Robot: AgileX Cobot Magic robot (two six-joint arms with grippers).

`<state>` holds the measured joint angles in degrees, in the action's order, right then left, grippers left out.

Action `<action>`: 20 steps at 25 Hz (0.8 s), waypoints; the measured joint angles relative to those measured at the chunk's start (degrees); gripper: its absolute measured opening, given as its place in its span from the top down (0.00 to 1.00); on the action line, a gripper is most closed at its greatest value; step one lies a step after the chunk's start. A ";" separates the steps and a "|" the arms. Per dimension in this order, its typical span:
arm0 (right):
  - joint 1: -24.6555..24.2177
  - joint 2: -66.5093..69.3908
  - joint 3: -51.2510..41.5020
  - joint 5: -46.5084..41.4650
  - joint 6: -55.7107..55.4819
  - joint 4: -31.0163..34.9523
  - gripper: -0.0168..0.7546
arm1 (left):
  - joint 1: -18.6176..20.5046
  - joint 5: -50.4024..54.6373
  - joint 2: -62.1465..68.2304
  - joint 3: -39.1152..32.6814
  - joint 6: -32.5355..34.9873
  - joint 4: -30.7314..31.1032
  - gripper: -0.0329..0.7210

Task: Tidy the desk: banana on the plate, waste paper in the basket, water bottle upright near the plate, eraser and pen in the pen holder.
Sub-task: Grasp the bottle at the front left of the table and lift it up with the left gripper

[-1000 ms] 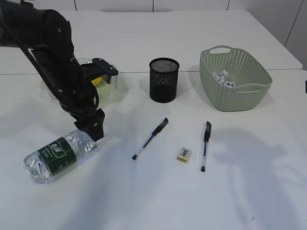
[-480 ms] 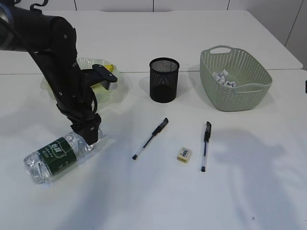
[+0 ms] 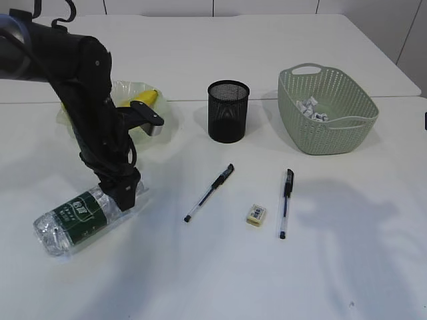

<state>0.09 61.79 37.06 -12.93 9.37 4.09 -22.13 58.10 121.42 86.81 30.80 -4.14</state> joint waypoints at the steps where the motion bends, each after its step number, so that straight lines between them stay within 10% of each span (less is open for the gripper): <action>1: 0.00 0.00 0.00 0.00 0.00 0.00 0.59 | 0.00 0.00 0.26 0.00 0.00 0.00 0.23; 20: 0.00 0.00 0.00 -0.04 0.00 0.00 0.59 | 0.00 0.21 1.52 0.00 -0.25 0.12 0.39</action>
<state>0.09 61.79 37.06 -12.98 9.37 4.09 -22.13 58.31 122.94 86.81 30.55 -4.01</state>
